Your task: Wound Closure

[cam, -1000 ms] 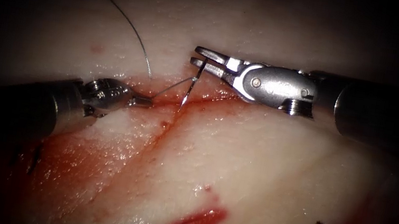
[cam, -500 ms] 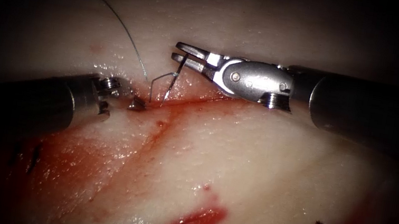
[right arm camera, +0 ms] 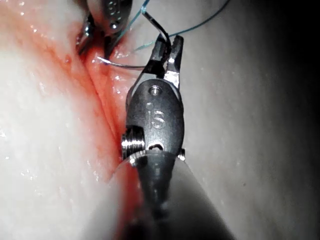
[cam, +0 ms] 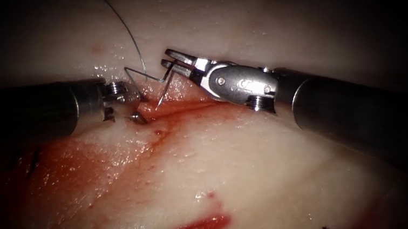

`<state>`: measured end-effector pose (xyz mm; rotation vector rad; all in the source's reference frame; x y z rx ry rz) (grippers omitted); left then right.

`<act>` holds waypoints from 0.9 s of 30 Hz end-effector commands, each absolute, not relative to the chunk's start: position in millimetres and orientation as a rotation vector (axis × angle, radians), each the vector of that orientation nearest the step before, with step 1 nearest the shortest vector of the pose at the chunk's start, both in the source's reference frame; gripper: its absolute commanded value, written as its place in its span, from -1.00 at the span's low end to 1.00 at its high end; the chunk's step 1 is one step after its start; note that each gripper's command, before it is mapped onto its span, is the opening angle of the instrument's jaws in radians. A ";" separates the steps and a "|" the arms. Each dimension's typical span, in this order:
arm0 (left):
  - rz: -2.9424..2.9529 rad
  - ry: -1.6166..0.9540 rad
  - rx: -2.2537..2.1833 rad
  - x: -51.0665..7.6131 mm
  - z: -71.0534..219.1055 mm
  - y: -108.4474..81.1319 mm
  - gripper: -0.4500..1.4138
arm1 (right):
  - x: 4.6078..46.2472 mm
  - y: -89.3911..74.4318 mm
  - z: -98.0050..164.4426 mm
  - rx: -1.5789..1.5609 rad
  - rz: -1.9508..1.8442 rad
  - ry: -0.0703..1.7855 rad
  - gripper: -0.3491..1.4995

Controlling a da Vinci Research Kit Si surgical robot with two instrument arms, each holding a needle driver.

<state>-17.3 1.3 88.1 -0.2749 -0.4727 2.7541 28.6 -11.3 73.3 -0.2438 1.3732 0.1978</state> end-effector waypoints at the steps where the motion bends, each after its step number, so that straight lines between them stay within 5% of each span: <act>1: 2.753 -0.468 -0.279 -17.8 88.5 2.0 0.51 | 30.1 -11.1 73.9 -0.247 0.192 1.378 -1.00; 4: 2.742 -0.472 -0.303 -17.8 88.2 1.8 0.39 | 31.2 -11.8 74.6 -0.257 0.139 1.364 -1.00; 27: 2.726 -0.471 -0.354 -17.4 87.8 1.2 0.31 | 33.2 -14.4 76.9 -0.282 0.058 1.326 -1.00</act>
